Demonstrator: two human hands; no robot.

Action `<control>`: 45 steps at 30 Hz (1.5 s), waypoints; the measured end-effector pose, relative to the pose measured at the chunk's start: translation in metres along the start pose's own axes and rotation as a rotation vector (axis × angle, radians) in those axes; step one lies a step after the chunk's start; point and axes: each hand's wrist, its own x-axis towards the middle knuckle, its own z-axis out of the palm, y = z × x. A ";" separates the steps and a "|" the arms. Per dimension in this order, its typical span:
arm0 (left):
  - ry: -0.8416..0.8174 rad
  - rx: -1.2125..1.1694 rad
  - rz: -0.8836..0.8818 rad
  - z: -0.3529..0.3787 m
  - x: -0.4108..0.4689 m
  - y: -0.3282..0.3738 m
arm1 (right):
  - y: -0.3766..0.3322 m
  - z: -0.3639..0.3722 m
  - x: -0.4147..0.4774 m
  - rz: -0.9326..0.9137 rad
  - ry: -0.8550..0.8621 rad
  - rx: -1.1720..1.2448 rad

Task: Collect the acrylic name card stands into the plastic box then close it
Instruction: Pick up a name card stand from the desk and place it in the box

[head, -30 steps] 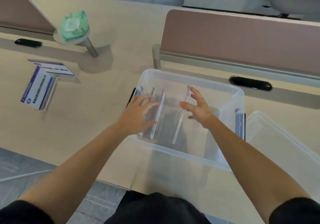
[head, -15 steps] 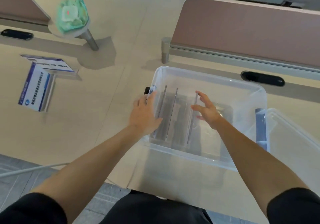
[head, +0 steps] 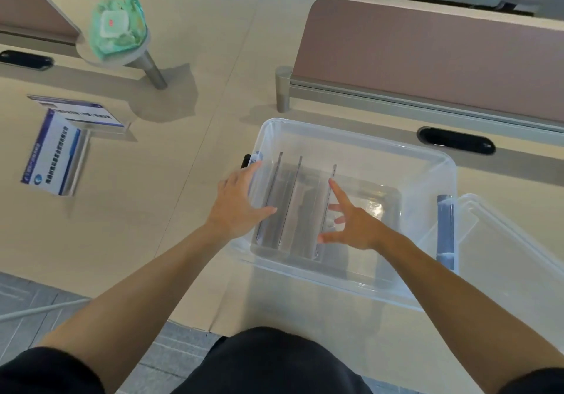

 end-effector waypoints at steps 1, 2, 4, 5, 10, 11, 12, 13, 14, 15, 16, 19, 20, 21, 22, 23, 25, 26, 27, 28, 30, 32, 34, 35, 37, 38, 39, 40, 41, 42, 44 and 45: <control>-0.003 -0.037 -0.004 0.000 0.001 -0.002 | 0.000 0.000 0.001 -0.012 0.001 0.001; -0.008 -0.068 -0.010 0.001 0.002 -0.004 | -0.001 0.000 0.001 -0.022 -0.002 0.002; -0.015 -0.107 -0.023 0.002 0.002 -0.005 | -0.001 0.002 0.002 -0.031 -0.012 -0.007; -0.014 -0.116 -0.026 0.002 0.002 -0.005 | -0.001 0.003 0.003 -0.037 -0.019 -0.017; -0.011 -0.118 -0.023 0.002 0.003 -0.004 | -0.010 0.006 0.010 -0.061 -0.040 -0.048; -0.015 -0.119 -0.025 0.002 0.003 -0.003 | -0.012 0.007 0.011 -0.062 -0.043 -0.052; -0.020 -0.122 -0.027 0.002 0.003 -0.003 | -0.014 0.007 0.013 -0.063 -0.047 -0.053; -0.023 -0.125 -0.028 0.002 0.003 -0.003 | -0.015 0.008 0.014 -0.065 -0.051 -0.053; -0.022 -0.126 -0.026 0.002 0.003 -0.003 | -0.016 0.009 0.015 -0.066 -0.052 -0.056; -0.020 -0.123 -0.025 0.002 0.003 -0.003 | -0.017 0.009 0.016 -0.065 -0.051 -0.055; -0.018 -0.118 -0.024 0.002 0.003 -0.003 | -0.018 0.010 0.017 -0.063 -0.047 -0.051; -0.017 -0.108 -0.022 0.003 0.004 -0.004 | -0.020 0.012 0.019 -0.056 -0.038 -0.034; -0.017 -0.108 -0.020 0.003 0.004 -0.005 | -0.020 0.012 0.019 -0.057 -0.036 -0.034; -0.017 -0.110 -0.019 0.003 0.004 -0.005 | -0.021 0.012 0.019 -0.056 -0.034 -0.037; -0.018 -0.111 -0.018 0.003 0.004 -0.005 | -0.021 0.011 0.019 -0.054 -0.033 -0.039; -0.018 -0.110 -0.016 0.003 0.004 -0.005 | -0.021 0.011 0.020 -0.052 -0.031 -0.041; -0.015 -0.109 -0.015 0.004 0.004 -0.004 | -0.022 0.010 0.020 -0.052 -0.024 -0.045; -0.014 -0.110 -0.015 0.004 0.004 -0.004 | -0.022 0.009 0.020 -0.053 -0.023 -0.048; -0.015 -0.111 -0.017 0.004 0.004 -0.004 | -0.022 0.009 0.021 -0.053 -0.023 -0.046; -0.016 -0.113 -0.018 0.003 0.004 -0.004 | -0.022 0.008 0.022 -0.053 -0.023 -0.042; -0.014 -0.115 -0.019 0.003 0.005 -0.005 | -0.022 0.007 0.023 -0.056 -0.026 -0.038; -0.014 -0.111 -0.021 0.004 0.005 -0.005 | -0.022 0.007 0.023 -0.063 -0.032 -0.052; -0.012 -0.108 -0.024 0.004 0.004 -0.004 | -0.022 0.008 0.024 -0.065 -0.032 -0.072; -0.011 -0.105 -0.024 0.003 0.004 -0.004 | -0.022 0.008 0.024 -0.065 -0.029 -0.084; -0.009 -0.097 -0.021 0.003 0.004 -0.003 | -0.021 0.007 0.024 -0.069 -0.027 -0.105; -0.010 -0.093 -0.020 0.003 0.004 -0.003 | -0.021 0.007 0.025 -0.070 -0.028 -0.111; -0.011 -0.088 -0.021 0.002 0.004 -0.002 | -0.021 0.007 0.025 -0.071 -0.029 -0.113; -0.011 -0.084 -0.023 0.002 0.004 -0.002 | -0.021 0.007 0.025 -0.071 -0.029 -0.110; -0.010 -0.079 -0.025 0.002 0.004 -0.002 | -0.021 0.007 0.025 -0.072 -0.028 -0.104; -0.008 -0.076 -0.025 0.002 0.004 -0.002 | -0.021 0.007 0.025 -0.074 -0.027 -0.100; -0.007 -0.074 -0.025 0.003 0.004 -0.001 | -0.022 0.007 0.024 -0.080 -0.023 -0.102; -0.006 -0.075 -0.025 0.002 0.004 -0.001 | -0.022 0.007 0.024 -0.082 -0.021 -0.104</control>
